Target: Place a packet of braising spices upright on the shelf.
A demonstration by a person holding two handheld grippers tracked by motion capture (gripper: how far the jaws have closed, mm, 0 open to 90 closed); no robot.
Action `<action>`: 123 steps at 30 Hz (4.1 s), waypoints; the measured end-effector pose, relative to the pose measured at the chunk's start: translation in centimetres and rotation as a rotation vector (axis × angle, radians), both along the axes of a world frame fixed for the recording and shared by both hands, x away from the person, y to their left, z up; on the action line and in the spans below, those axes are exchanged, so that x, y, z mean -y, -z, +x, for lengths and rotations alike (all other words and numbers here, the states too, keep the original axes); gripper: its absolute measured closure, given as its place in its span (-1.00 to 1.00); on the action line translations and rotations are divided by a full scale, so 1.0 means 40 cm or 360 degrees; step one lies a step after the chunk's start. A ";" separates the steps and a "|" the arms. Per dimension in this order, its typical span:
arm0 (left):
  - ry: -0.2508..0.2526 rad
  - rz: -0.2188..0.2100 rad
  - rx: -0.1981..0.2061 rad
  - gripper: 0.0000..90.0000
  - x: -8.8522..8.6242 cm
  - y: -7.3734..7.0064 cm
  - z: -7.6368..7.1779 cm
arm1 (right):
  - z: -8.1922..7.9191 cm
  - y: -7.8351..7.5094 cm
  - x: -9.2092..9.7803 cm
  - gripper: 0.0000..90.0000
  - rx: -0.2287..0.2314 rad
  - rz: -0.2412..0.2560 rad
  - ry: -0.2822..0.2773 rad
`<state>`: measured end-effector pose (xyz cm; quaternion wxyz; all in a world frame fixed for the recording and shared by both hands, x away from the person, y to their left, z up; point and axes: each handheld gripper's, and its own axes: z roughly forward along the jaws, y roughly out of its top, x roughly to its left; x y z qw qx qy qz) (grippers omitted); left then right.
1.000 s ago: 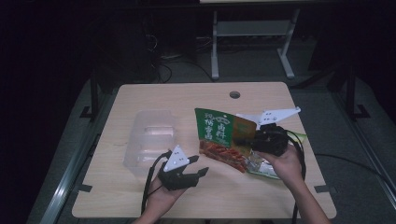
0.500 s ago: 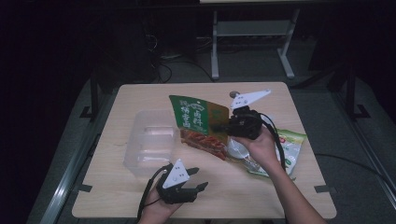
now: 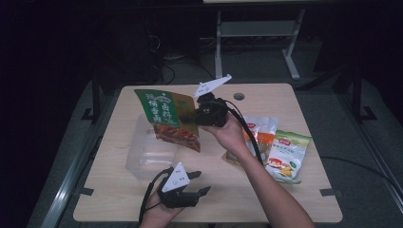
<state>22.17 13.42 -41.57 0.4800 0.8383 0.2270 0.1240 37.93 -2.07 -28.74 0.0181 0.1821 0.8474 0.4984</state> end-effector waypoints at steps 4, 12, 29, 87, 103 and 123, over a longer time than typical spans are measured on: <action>0.0011 0.0012 0.0002 -0.04 -0.002 0.001 0.001 | 0.015 0.004 -0.051 0.99 0.0010 -0.0003 -0.0037; 0.0009 -0.0039 -0.0015 -0.04 -0.001 0.002 -0.001 | 0.039 0.039 -0.137 0.99 -0.0019 -0.0002 -0.0079; 0.0030 -0.0019 0.0000 -0.04 -0.005 0.000 0.001 | 0.067 0.104 -0.194 0.99 -0.0113 0.0052 -0.0081; 0.0010 0.0025 -0.0019 -0.18 0.027 0.011 0.018 | 0.011 0.154 0.131 -0.05 -0.0157 -0.0114 0.0225; 0.0011 0.0048 -0.0004 -0.20 0.050 0.009 0.046 | -0.011 0.225 0.356 -0.14 -0.0309 -0.0226 0.0494; -0.0008 0.0052 -0.0010 -0.21 0.046 0.014 0.050 | -0.049 0.288 0.577 -0.18 -0.0410 -0.0314 0.0840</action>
